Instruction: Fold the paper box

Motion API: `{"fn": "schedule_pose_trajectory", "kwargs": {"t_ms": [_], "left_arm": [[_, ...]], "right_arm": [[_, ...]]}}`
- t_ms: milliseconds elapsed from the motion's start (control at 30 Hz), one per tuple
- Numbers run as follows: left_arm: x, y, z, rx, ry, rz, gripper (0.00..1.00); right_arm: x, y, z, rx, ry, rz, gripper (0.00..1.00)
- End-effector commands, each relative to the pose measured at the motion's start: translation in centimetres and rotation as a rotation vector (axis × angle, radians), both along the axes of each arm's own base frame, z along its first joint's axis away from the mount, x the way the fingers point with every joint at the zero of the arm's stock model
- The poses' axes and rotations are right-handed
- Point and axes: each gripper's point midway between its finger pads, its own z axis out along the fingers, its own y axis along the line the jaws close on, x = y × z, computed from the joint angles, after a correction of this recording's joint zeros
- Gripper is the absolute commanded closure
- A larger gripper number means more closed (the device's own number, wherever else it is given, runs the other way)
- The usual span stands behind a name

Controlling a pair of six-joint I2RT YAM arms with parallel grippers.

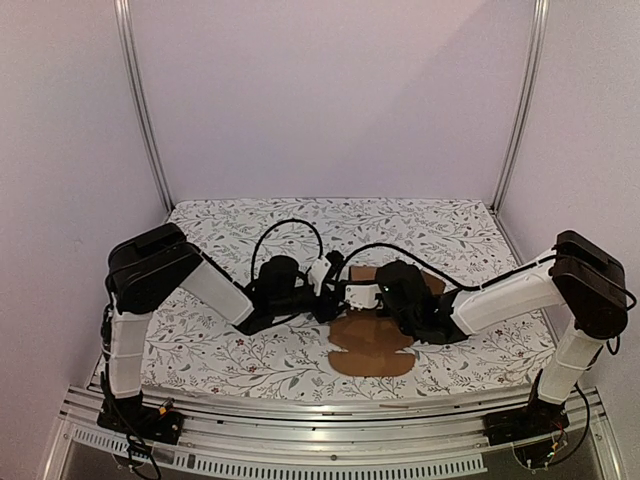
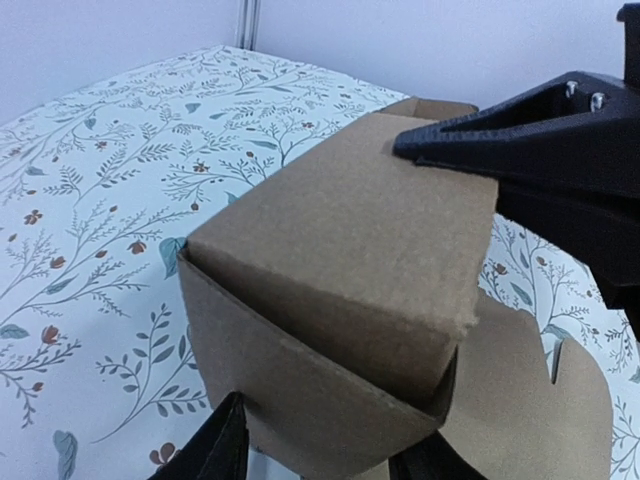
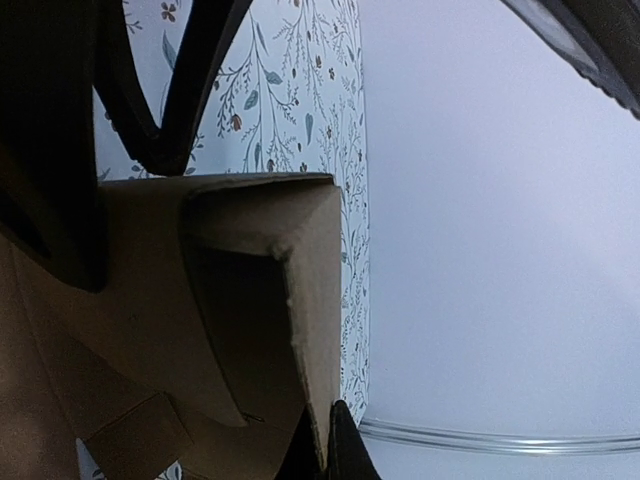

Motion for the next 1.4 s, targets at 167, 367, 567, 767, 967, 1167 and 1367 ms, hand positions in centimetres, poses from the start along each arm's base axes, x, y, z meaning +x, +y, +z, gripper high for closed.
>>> {"fn": "schedule_pose_trajectory", "kwargs": {"t_ms": [167, 367, 567, 767, 967, 1167, 1367], "left_arm": [[1.8, -0.1, 1.5, -0.112, -0.149, 0.181, 0.52], [2.7, 0.1, 1.3, -0.134, -0.186, 0.254, 0.65], [2.9, 0.1, 1.6, -0.158, -0.196, 0.282, 0.83], [2.7, -0.4, 2.0, -0.178, -0.199, 0.282, 0.89], [2.6, -0.2, 1.9, -0.154, -0.209, 0.285, 0.92], [2.2, -0.5, 1.6, -0.14, -0.2, 0.255, 0.92], [1.5, -0.9, 1.2, -0.101, -0.203, 0.205, 0.91]], "right_arm": [[-0.5, 0.6, 0.8, 0.084, 0.097, -0.036, 1.0], [-0.8, 0.3, 0.5, 0.085, 0.133, -0.052, 1.0], [-0.9, 0.4, 0.5, 0.102, 0.178, -0.074, 1.0], [-1.4, 0.7, 1.6, 0.128, 0.296, -0.12, 0.97], [-4.4, -0.2, 3.4, 0.132, 0.518, -0.139, 0.79], [-6.5, -1.3, 6.1, 0.156, 0.725, -0.109, 0.57], [-2.1, -3.4, 10.2, 0.43, 0.882, -0.224, 0.35]]}}
